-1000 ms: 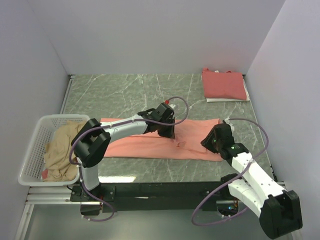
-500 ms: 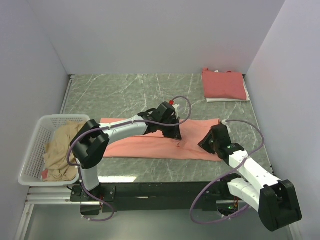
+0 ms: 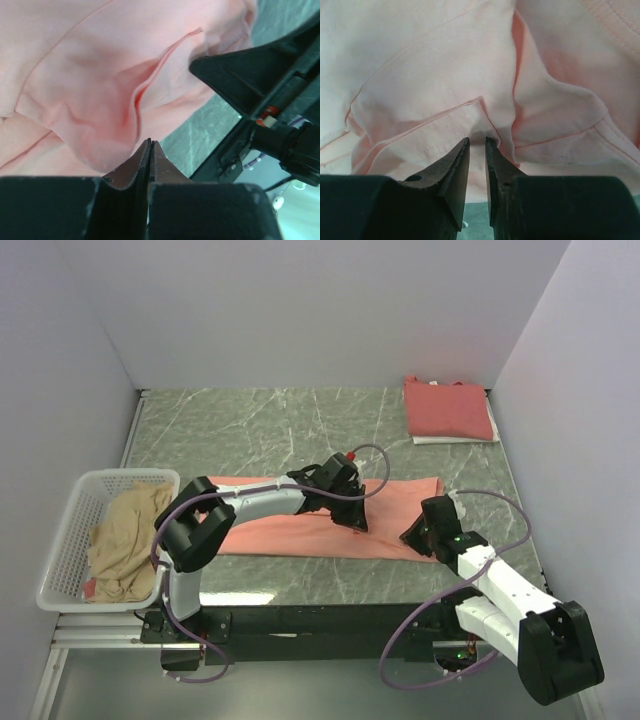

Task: Fold and stack the t-shirts
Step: Fold the tshirt

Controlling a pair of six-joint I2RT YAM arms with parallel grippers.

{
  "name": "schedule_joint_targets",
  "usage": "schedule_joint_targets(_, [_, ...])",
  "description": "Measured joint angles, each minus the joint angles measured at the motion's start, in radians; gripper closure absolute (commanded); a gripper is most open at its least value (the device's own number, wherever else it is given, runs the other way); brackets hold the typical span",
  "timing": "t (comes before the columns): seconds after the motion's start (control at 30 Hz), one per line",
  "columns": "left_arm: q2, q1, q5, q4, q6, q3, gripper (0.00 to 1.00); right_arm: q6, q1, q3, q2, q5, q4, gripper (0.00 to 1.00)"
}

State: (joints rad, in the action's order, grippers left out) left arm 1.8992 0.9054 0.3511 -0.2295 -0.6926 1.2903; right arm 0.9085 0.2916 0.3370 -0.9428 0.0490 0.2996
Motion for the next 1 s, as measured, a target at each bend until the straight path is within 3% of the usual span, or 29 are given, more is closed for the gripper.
schedule_joint_targets(0.5, [0.030,-0.014,-0.123,-0.008,-0.009,-0.030,0.95,0.015,-0.018,-0.002,0.010,0.019,0.023,0.74])
schedule_joint_targets(1.0, [0.070,-0.037,-0.130,0.049,-0.035,-0.059,0.95,0.014,-0.026,-0.002,0.011,0.024,0.029,0.74])
